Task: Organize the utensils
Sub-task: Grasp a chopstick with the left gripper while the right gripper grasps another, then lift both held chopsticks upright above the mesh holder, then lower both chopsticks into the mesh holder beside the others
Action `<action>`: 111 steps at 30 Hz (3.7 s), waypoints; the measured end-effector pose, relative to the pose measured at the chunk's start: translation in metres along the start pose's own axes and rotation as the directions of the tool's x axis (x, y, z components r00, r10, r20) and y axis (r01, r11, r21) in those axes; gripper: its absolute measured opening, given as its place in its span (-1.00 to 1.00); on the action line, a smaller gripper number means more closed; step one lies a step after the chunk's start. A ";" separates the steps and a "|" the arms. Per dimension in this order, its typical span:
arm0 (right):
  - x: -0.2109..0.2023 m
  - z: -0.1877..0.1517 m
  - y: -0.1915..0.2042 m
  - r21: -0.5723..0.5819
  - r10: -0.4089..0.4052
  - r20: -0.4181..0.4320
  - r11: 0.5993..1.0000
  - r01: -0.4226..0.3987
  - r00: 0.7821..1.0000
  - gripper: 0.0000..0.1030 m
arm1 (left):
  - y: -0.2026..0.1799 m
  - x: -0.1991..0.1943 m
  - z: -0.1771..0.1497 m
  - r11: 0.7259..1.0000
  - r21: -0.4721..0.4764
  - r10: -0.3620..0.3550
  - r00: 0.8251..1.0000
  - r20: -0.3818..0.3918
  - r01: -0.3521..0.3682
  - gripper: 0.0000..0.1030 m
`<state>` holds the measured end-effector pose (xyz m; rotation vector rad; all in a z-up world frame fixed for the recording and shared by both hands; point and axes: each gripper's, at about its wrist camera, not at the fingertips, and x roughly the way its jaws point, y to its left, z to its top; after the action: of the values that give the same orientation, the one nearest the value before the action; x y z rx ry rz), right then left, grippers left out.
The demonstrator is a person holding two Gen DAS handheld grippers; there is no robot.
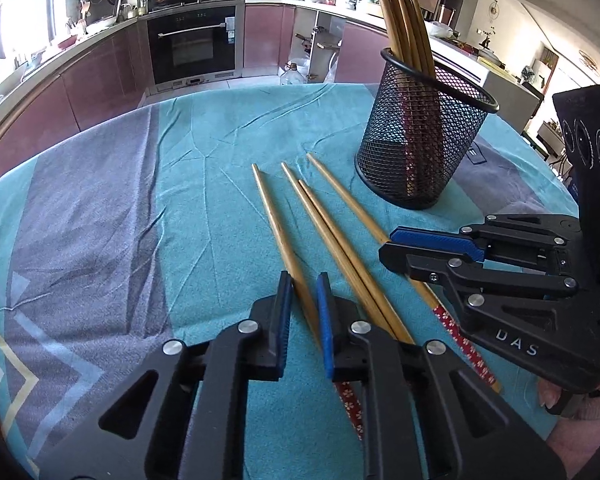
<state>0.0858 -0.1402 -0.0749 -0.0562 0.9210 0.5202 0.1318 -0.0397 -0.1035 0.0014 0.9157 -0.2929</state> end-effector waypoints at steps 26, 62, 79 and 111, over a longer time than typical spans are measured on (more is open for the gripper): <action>-0.058 -0.003 -0.013 0.060 0.158 0.135 0.984 -0.167 0.978 -0.90 | 0.017 -0.046 0.004 0.984 -0.086 -0.149 0.984 0.095 0.157 -0.85; -0.172 0.061 -0.065 0.036 0.043 0.482 0.997 -0.068 0.875 -0.89 | -0.017 -0.135 0.126 0.958 0.031 -0.271 0.868 0.416 0.284 -0.85; -0.147 0.087 -0.077 0.049 -0.001 0.457 0.999 -0.024 0.889 -0.90 | -0.041 -0.110 0.152 0.976 0.050 -0.212 0.880 0.425 0.211 -0.85; -0.097 0.081 -0.076 0.068 -0.021 0.291 0.998 0.001 0.956 -0.89 | -0.043 -0.056 0.134 0.986 0.067 -0.166 0.949 0.267 0.154 -0.85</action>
<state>0.1329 -0.2246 0.0360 0.0754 0.6478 0.4717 0.1935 -0.0842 0.0272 -0.0699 0.6356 -0.4536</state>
